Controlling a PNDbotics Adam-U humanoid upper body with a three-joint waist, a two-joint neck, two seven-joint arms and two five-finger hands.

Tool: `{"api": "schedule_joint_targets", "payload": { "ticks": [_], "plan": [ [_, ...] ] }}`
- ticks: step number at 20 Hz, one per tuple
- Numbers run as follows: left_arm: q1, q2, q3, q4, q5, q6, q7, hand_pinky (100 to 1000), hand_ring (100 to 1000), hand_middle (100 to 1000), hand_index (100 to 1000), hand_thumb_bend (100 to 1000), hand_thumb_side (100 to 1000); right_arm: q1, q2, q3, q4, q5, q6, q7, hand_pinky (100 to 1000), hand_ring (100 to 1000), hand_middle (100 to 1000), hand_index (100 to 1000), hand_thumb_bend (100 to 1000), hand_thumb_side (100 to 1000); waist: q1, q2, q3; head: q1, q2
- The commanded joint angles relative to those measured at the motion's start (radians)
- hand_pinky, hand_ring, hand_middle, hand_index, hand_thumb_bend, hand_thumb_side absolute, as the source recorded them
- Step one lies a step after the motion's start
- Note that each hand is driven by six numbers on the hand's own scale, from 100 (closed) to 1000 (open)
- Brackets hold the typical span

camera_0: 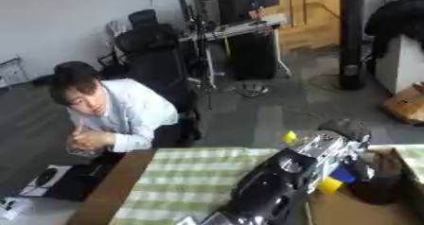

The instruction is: Pick up objects on the table and place them in the box.

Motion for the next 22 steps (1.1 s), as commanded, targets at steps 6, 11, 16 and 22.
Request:
{"api": "schedule_joint_targets", "payload": {
  "ticks": [6,11,16,22],
  "plan": [
    [-0.036,-0.007,0.025,0.035,-0.001,-0.050,-0.001,515,726,629,831,268,528,-0.009,-0.023,0.002,-0.016,-0.001,-0.089,-0.083,887,964,796,733,100,1000,-0.014,-0.009,-0.004,0.009,-0.005],
    [-0.041,-0.013,0.035,0.033,0.023,-0.065,-0.051,869,892,869,996,261,623,-0.008,-0.022,0.002,-0.016,0.000,-0.088,-0.084,886,965,796,734,100,1000,-0.014,-0.009,-0.004,0.011,-0.002],
    [-0.043,-0.011,0.036,0.018,0.063,-0.070,-0.049,1000,1000,995,1000,277,771,-0.008,-0.021,0.003,-0.016,0.000,-0.088,-0.084,886,965,796,734,100,1000,-0.015,-0.008,-0.003,0.008,0.000],
    [-0.044,0.003,0.037,-0.030,0.103,-0.068,-0.048,1000,1000,1000,1000,265,965,-0.004,-0.019,0.003,-0.016,0.001,-0.088,-0.084,886,965,796,733,100,1000,-0.020,-0.011,0.003,0.004,0.011]
  ]
}}
